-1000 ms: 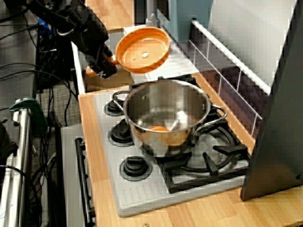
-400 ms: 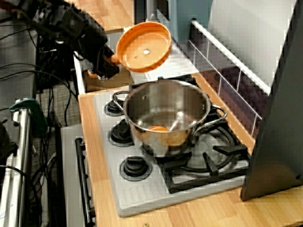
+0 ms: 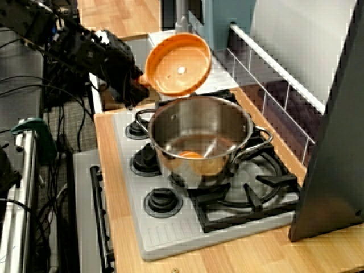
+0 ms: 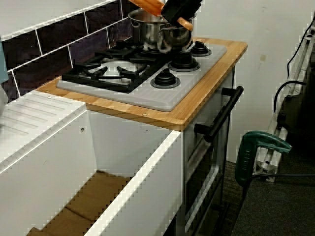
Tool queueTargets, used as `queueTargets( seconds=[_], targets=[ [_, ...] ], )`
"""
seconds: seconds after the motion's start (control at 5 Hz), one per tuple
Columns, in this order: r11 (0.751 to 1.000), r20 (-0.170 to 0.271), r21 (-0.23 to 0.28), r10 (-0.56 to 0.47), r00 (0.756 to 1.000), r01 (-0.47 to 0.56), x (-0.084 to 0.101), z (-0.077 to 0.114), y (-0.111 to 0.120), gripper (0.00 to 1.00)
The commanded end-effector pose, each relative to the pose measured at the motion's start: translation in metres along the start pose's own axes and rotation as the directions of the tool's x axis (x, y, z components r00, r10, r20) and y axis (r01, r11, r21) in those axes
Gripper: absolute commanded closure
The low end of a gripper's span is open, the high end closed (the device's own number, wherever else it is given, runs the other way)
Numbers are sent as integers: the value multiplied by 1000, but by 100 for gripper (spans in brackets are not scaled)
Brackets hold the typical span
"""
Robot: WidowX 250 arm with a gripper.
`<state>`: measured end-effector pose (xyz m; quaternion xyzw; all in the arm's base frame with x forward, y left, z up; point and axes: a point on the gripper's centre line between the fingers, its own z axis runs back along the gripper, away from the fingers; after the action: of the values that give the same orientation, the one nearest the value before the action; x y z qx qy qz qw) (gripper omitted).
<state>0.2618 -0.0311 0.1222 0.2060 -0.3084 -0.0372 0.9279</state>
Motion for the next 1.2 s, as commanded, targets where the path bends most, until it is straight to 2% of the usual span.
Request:
queueTargets(
  seconds=[0.0, 0.2, 0.4, 0.6, 0.8, 1.0],
  targets=[
    [1000, 17, 6, -6, 1000, 6, 0, 0, -4, 100],
    [1000, -2, -13, -2, 1000, 2, -1, 1, -2, 100],
    [998, -62, -58, 21, 998, -25, 1, 0, 7, 100],
    [994, -87, -90, 49, 995, -57, 5, -1, 16, 100],
    [991, -112, -97, 76, 991, -87, 8, -5, 24, 100],
    [985, -160, -114, 108, 981, -127, 9, -12, 33, 100]
  ],
)
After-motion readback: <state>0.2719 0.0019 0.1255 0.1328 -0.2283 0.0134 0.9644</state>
